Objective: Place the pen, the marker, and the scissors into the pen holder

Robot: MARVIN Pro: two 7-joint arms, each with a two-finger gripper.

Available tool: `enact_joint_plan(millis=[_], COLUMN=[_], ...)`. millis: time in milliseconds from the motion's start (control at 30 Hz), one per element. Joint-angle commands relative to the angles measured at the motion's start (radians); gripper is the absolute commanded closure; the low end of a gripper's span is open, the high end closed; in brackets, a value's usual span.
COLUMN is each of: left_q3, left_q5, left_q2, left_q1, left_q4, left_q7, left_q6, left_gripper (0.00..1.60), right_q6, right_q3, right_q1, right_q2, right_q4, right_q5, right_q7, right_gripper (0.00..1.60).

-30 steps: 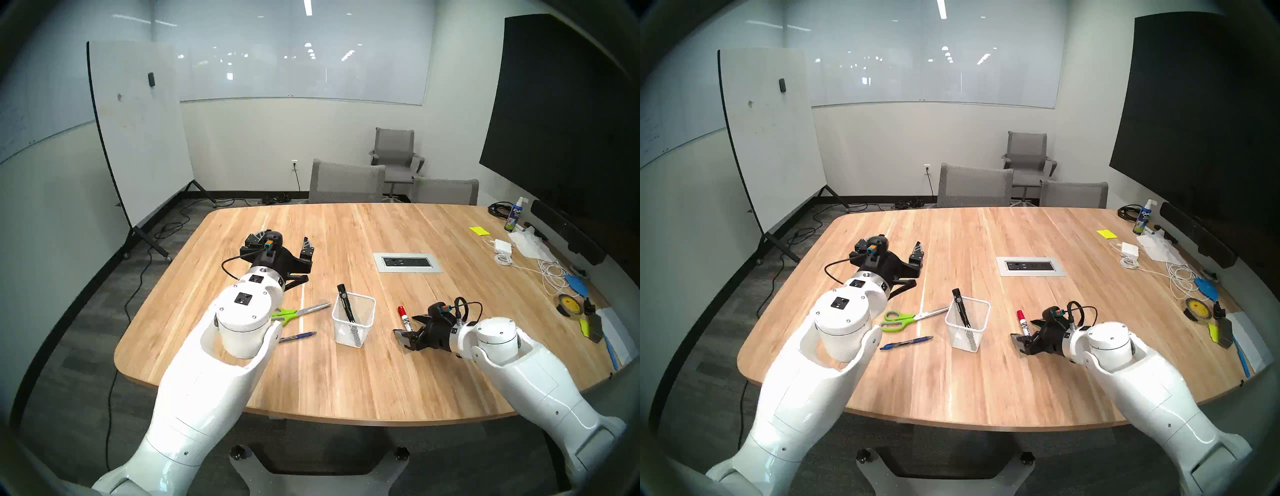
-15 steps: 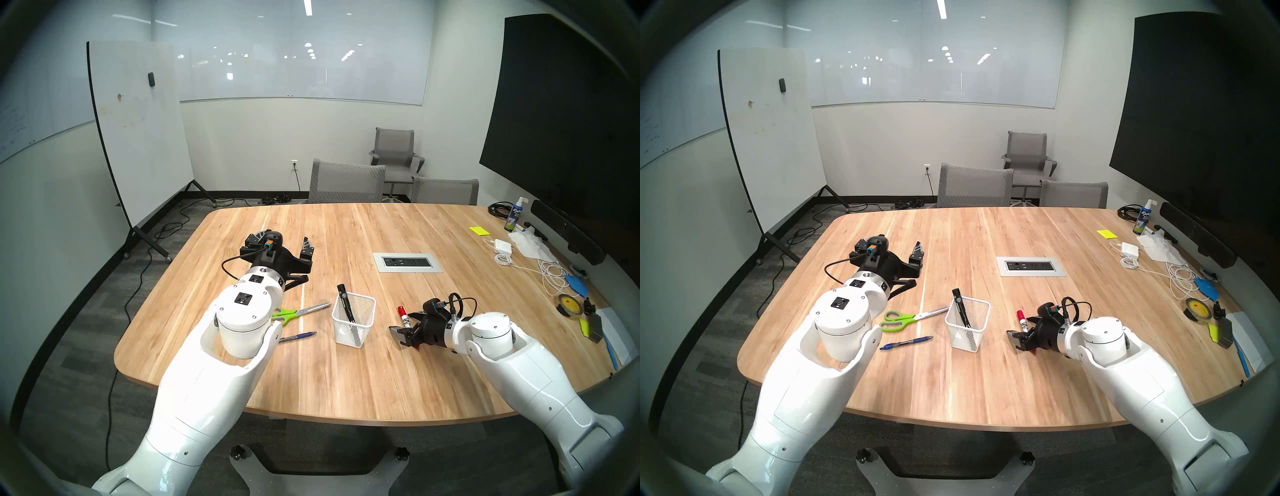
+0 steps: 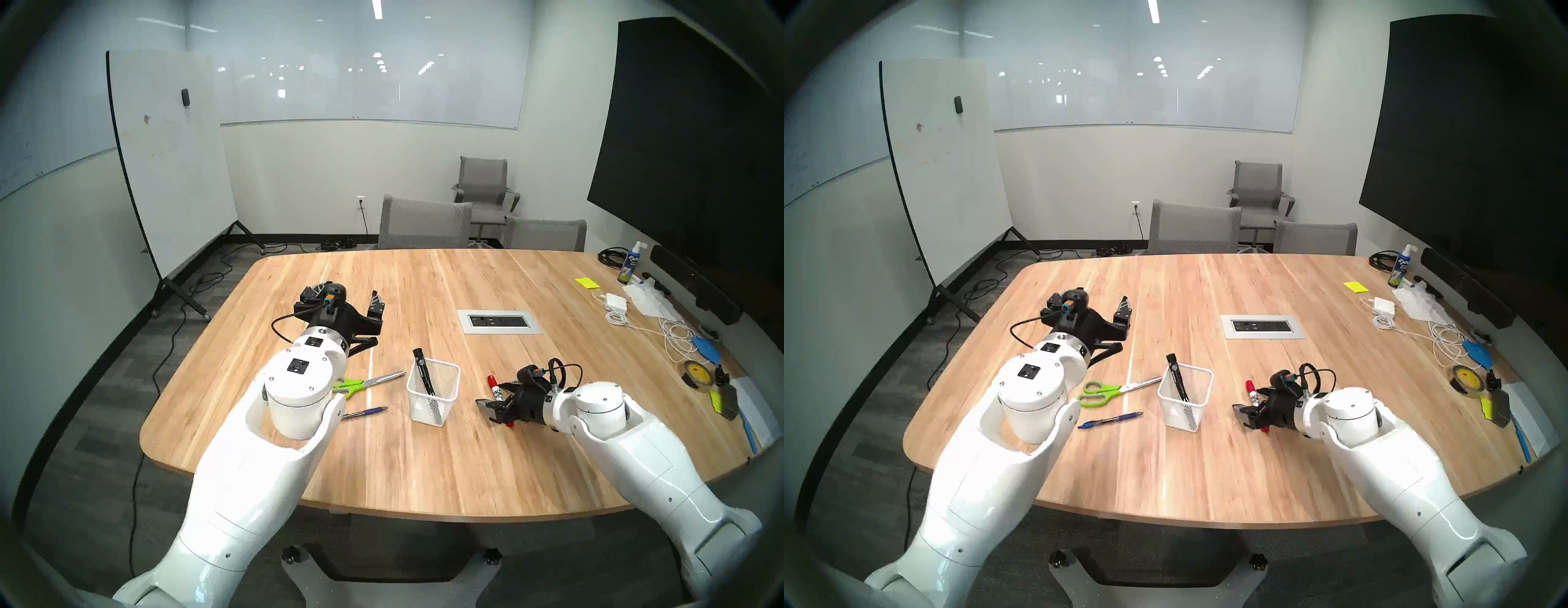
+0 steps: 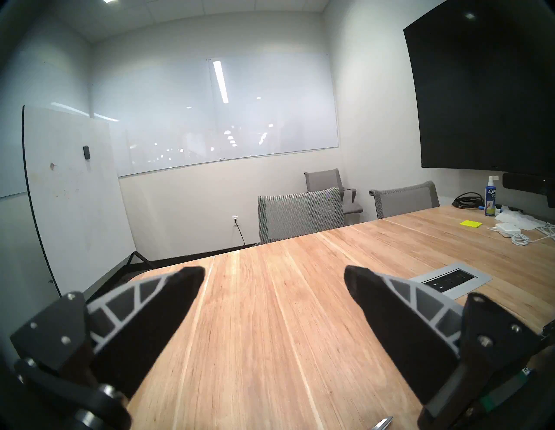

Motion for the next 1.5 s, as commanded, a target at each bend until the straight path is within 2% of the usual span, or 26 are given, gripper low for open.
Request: enact_joint_plan(millis=[0,500,967,1033,1067,1100,1133,1467], left_q3=[-0.003,-0.003,-0.003,-0.003,-0.003,-0.003,-0.003,-0.003], left_q5=[0.001,0.001,0.001,0.001,0.001,0.001,0.001,0.001], left_q2=[-0.002,-0.002,-0.002,-0.002,-0.002,-0.002,-0.002,-0.002], left_q1=[-0.01,-0.01,-0.01,-0.01,-0.01,-0.01,-0.01,-0.01], left_q4=[-0.019,-0.02,-0.02,-0.02,-0.02,-0.02,-0.02,-0.019], left_q7=[0.001,0.001,0.001,0.001,0.001,0.001,0.001,0.001], left_q6=[-0.007,-0.007,-0.007,-0.007,-0.007,-0.007,-0.007,-0.007], left_gripper=[0.0,0.0,0.0,0.0,0.0,0.0,0.0,0.0], right_q6=[-0.011,-0.021,-0.017,-0.015,-0.014,-0.016,-0.016,-0.049], right_q3=[0.014,0.014,0.013,0.013,0.014,0.014,0.014,0.041], right_q1=[0.024,0.047,0.056,0.052,0.051,0.049,0.048,0.015], right_q2=[-0.001,-0.018,-0.033,-0.032,-0.032,-0.031,-0.031,-0.019], right_q4=[0.008,0.05,0.052,0.044,0.042,0.038,0.037,0.003], right_q5=[0.0,-0.017,-0.031,-0.034,-0.035,-0.04,-0.04,-0.023], right_q7=[-0.003,0.01,0.011,0.011,0.011,0.005,0.006,0.021], right_gripper=[0.0,0.0,0.0,0.17,0.84,1.09,1.6,1.6])
